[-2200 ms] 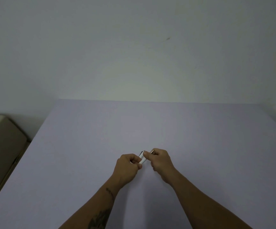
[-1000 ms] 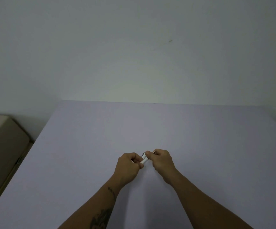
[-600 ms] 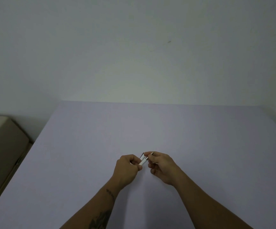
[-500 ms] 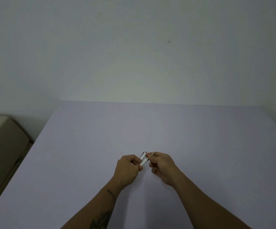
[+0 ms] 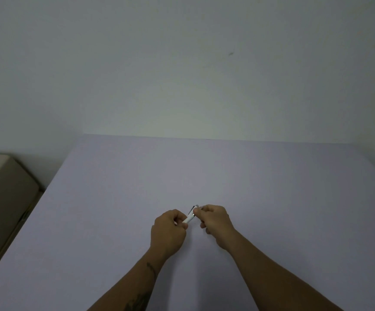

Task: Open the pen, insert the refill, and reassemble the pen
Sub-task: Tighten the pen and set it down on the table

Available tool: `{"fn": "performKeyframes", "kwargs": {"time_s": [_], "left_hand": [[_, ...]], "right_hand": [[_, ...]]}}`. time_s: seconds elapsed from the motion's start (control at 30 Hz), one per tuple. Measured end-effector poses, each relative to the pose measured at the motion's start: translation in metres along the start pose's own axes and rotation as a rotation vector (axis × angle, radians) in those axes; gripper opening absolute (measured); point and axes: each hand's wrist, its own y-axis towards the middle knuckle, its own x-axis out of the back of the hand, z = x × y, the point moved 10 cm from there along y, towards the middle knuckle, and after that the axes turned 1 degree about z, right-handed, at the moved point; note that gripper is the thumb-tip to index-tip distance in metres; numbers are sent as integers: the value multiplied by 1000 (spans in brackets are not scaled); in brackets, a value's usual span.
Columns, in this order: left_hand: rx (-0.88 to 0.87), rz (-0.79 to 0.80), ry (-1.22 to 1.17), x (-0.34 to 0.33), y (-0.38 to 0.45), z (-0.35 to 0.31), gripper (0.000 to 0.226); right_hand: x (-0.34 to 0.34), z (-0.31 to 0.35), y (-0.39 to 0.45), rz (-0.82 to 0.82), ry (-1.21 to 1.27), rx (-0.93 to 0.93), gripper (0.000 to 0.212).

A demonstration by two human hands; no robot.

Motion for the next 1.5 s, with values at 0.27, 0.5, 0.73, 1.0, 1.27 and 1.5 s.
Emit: {"fn": "performKeyframes", "kwargs": {"time_s": [0.27,0.5,0.73,1.0,1.27,1.5], "left_hand": [[125,-4,-21,11,14,29,10],[187,74,-29,3,20,46,17],[252,101,-80,-3,19,62,23],[251,91,-119,1,15,61,23],[203,90,-104,4,12,45,23],[140,76,-112,4,9,34,21]], "right_hand": [[13,-8,33,-60,-379,-70,19],[-12,-10,69,-90,-552,-99,28],[-30,-7,78,-84,-722,-96,29],[-13,6,66,-56,-124,-38,12],[-4,34,39,-51,192,56,8],[-11,22,26,11,190,31,14]]}}
